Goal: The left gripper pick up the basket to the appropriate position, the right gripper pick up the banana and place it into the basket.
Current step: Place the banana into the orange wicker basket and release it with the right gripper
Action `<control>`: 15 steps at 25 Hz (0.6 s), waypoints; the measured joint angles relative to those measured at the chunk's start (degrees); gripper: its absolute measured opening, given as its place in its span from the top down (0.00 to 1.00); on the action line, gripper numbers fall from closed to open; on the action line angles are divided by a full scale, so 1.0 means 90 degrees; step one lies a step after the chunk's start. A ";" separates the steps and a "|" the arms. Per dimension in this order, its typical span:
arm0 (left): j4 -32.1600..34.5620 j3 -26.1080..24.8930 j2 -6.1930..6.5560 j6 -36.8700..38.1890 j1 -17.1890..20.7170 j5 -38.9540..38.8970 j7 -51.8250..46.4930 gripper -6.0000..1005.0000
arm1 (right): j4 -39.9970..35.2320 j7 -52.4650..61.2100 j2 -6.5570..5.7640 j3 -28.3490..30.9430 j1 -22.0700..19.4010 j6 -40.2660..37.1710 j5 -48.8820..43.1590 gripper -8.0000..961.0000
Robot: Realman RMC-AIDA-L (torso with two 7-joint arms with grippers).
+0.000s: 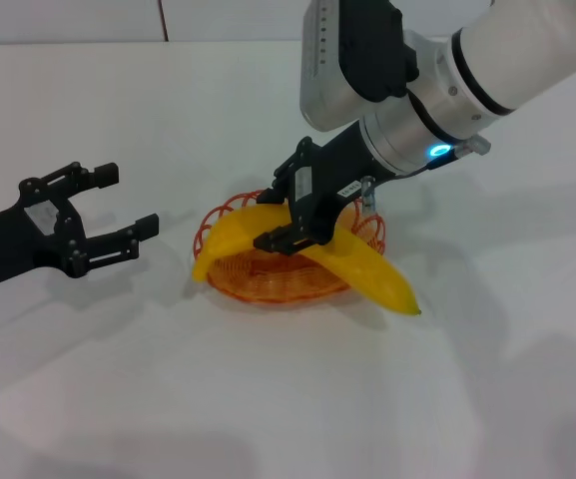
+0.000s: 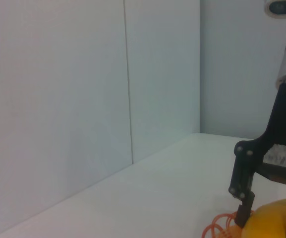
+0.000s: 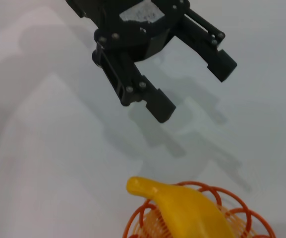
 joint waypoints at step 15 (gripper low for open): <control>0.0000 -0.0001 -0.0006 0.0000 -0.0014 0.0001 0.0000 0.14 | 0.0042 -0.0020 0.0017 -0.0011 0.0044 0.0149 0.0148 0.47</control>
